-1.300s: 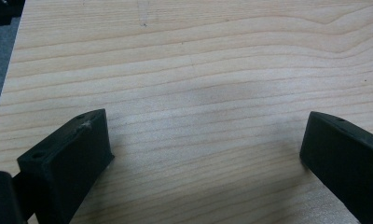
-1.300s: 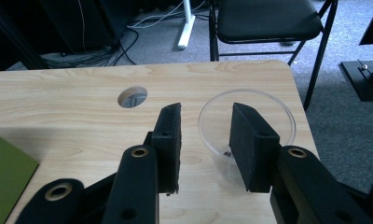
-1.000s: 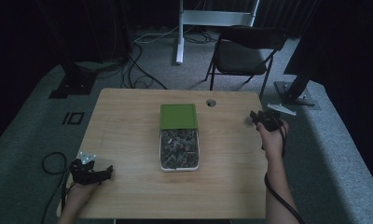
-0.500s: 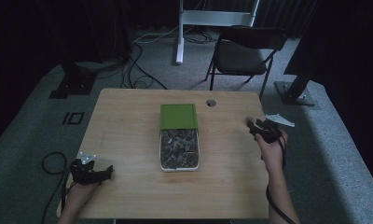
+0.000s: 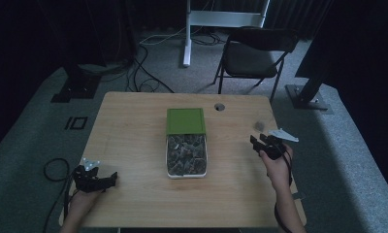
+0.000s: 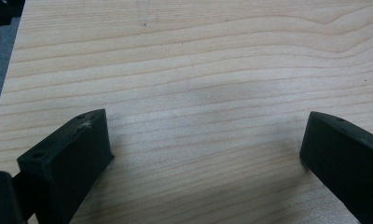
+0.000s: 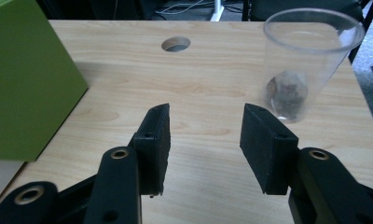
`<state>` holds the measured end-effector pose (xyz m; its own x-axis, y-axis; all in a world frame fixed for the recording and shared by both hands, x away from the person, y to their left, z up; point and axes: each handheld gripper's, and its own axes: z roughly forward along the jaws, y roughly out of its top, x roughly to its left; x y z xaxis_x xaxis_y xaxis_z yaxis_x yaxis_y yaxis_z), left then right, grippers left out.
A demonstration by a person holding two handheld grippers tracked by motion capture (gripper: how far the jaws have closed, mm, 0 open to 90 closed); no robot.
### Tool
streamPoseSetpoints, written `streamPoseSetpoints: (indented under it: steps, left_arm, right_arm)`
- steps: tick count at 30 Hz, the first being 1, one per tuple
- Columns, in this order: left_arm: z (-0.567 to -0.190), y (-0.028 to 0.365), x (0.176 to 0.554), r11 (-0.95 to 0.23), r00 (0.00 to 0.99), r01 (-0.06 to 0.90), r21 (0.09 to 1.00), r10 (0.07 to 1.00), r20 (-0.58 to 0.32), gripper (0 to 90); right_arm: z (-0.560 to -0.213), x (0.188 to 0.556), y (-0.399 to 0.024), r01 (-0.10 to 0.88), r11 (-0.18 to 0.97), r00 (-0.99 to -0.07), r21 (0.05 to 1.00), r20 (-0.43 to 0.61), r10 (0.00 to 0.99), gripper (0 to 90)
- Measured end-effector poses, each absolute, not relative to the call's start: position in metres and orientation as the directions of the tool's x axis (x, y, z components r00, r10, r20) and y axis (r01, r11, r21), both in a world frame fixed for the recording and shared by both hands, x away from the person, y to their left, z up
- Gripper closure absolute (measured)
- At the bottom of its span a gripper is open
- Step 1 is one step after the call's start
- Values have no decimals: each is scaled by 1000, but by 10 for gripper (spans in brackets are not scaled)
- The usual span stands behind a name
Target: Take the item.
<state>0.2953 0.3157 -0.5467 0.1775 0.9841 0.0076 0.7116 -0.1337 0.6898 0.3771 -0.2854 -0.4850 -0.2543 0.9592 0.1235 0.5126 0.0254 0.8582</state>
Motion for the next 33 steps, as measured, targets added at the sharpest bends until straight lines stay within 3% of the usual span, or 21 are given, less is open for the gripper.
streamPoseSetpoints:
  steps: [18, 33]
  left_arm:
    - [-547, 316, 295, -136, 179, 712, 689, 984, 9, 23]
    - [-547, 316, 295, -136, 179, 711, 689, 984, 9, 22]
  right_arm:
    - [-515, 351, -277, 553, 26, -276, 833, 153, 949, 460]
    - [-535, 323, -281, 594, 42, -260, 803, 142, 955, 301]
